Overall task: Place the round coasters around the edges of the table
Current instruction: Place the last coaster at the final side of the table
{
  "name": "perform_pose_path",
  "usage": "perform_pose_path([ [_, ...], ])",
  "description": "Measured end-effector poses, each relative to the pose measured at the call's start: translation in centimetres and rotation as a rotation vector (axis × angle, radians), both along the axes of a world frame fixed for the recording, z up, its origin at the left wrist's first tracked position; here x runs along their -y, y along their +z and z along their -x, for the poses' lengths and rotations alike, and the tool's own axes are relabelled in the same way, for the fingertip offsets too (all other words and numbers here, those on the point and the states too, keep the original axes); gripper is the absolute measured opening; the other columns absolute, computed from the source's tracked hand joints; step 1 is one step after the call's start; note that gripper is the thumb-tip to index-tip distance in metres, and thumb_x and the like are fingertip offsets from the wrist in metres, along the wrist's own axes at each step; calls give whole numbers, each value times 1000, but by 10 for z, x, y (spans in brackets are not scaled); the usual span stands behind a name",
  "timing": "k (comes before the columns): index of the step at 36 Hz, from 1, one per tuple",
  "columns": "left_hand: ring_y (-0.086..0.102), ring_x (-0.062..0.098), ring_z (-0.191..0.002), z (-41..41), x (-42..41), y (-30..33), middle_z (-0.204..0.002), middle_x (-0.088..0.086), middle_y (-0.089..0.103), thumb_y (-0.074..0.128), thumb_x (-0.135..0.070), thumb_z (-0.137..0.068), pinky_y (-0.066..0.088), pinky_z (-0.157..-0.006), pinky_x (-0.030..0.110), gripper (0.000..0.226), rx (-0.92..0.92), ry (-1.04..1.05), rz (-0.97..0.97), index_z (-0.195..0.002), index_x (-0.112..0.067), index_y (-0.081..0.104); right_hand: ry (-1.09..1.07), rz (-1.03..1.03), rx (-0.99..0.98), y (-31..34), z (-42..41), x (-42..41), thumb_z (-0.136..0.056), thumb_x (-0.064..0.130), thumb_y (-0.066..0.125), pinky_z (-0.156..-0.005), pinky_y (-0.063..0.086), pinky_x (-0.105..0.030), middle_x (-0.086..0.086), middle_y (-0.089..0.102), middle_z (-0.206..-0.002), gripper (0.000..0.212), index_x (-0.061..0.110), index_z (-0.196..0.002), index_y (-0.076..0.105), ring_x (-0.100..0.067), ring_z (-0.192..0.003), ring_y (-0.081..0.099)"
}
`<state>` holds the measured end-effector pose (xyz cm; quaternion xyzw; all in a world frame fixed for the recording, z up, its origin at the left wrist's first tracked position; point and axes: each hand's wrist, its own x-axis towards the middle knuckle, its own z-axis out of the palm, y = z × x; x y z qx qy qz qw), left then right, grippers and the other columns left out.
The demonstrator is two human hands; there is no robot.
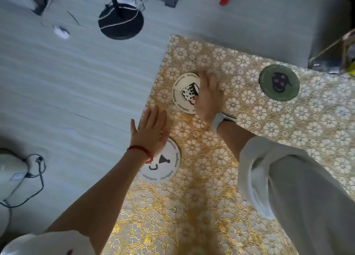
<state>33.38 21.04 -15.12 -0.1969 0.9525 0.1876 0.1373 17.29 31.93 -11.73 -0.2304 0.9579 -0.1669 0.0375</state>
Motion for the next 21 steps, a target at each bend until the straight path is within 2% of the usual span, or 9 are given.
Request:
perform_pose_path([
  [3, -12, 13, -142, 3, 2, 6, -155, -5, -9, 16, -50, -92, -6, -111, 54, 56, 15, 11, -51, -143, -31, -1, -48, 127, 26, 8, -6, -10, -81, -1, 50, -85, 52, -50, -18, 39, -133, 54, 13, -131, 37, -35, -115, 49],
  [6, 2, 17, -143, 5, 0, 18, -156, -2, 10, 30, -43, -93, 2, -113, 56, 52, -73, 107, -132, -141, -29, 18, -123, 277, 51, 18, -16, -30, -85, -1, 43, -76, 55, -50, -23, 44, -125, 34, 0, -120, 44, -40, -103, 56],
  [9, 13, 25, -141, -6, -12, 33, -151, 2, 25, 41, -36, -90, 13, -113, 58, 46, -200, 163, -130, -134, -26, 34, -160, 339, 138, 27, -35, -55, -91, 7, 36, -75, 56, -50, -23, 56, -121, 34, 5, -125, 39, -41, -99, 60],
  [11, 16, 27, -140, -20, -25, 41, -150, 6, 28, 45, -33, -89, 17, -112, 58, 45, -252, 154, -100, -132, -23, 39, -162, 394, 164, 34, -54, -74, -93, 10, 37, -73, 57, -47, -21, 64, -110, 33, 10, -126, 39, -39, -94, 63],
  [14, 17, 29, -140, -49, -49, 50, -149, 11, 29, 49, -29, -87, 17, -113, 56, 46, -263, 154, -119, -130, -18, 42, -173, 449, 199, 42, -89, -102, -94, 11, 36, -73, 57, -48, -21, 63, -112, 32, 9, -126, 39, -38, -96, 63],
  [16, 20, 32, -139, -74, -68, 55, -147, 13, 31, 49, -27, -86, 20, -111, 57, 44, -267, 161, -152, -129, -16, 44, -162, 470, 202, 45, -115, -122, -94, 10, 36, -65, 56, -36, -19, 62, -111, 31, 7, -124, 41, -33, -94, 61],
  [18, 20, 31, -139, -102, -89, 59, -147, 13, 31, 49, -27, -88, 20, -112, 56, 46, -255, 170, -189, -131, -16, 42, -142, 484, 220, 49, -140, -144, -94, 8, 35, -56, 44, -16, -15, 62, -106, 29, 6, -122, 44, -24, -87, 58],
  [19, 20, 31, -139, -118, -100, 60, -148, 13, 30, 48, -28, -88, 20, -112, 54, 47, -243, 163, -201, -132, -16, 40, -138, 479, 245, 51, -154, -155, -94, 7, 35, -55, 39, -12, -14, 62, -103, 30, 6, -122, 44, -22, -85, 56],
  [21, 22, 31, -138, -151, -121, 62, -147, 13, 30, 47, -28, -88, 23, -112, 53, 48, -218, 130, -216, -134, -16, 38, -129, 475, 317, 57, -185, -178, -93, 6, 36, -56, 39, -12, -8, 59, -101, 32, 10, -124, 45, -20, -86, 55],
])
